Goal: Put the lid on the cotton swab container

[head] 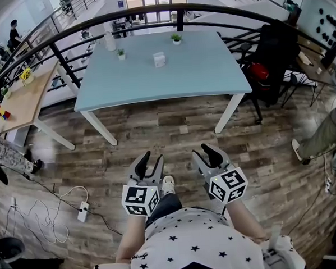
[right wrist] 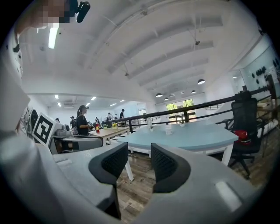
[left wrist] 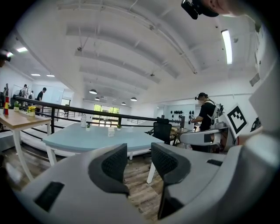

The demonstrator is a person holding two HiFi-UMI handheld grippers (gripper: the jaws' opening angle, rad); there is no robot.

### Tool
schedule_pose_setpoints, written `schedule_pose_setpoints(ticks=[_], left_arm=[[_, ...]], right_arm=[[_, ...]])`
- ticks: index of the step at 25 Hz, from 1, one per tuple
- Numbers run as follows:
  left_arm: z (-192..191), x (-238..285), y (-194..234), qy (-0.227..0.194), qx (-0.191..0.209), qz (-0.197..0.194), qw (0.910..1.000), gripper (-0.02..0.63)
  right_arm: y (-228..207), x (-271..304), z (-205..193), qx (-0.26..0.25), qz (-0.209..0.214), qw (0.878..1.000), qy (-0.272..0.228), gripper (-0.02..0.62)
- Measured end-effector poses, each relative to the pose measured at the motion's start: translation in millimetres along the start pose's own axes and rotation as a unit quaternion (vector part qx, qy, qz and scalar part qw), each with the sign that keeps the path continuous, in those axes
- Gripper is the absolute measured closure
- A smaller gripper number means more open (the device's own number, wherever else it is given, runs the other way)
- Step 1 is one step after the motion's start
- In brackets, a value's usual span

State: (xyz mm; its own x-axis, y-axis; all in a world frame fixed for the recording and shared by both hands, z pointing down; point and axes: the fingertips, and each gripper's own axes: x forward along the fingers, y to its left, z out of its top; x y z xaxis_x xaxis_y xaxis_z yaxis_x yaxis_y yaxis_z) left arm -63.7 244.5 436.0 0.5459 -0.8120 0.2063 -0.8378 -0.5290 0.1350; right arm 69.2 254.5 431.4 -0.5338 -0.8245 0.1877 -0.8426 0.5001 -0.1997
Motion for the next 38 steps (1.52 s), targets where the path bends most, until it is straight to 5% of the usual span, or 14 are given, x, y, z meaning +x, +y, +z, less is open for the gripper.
schedule_pose_setpoints(ticks=[24,38], left_arm=[[64.6,183.2,136.6,0.012,-0.002,-0.017,0.9998,0.456],[75.3,244.9,196.2,0.019,-0.002,-0.022,0.9996,0.456]], right_arm=[[-95.2,198.6,76.3,-0.003,-0.009,1.0,0.004,0.449],[-122.6,280.4,90.7,0.003,-0.007,1.0,0.0,0.449]])
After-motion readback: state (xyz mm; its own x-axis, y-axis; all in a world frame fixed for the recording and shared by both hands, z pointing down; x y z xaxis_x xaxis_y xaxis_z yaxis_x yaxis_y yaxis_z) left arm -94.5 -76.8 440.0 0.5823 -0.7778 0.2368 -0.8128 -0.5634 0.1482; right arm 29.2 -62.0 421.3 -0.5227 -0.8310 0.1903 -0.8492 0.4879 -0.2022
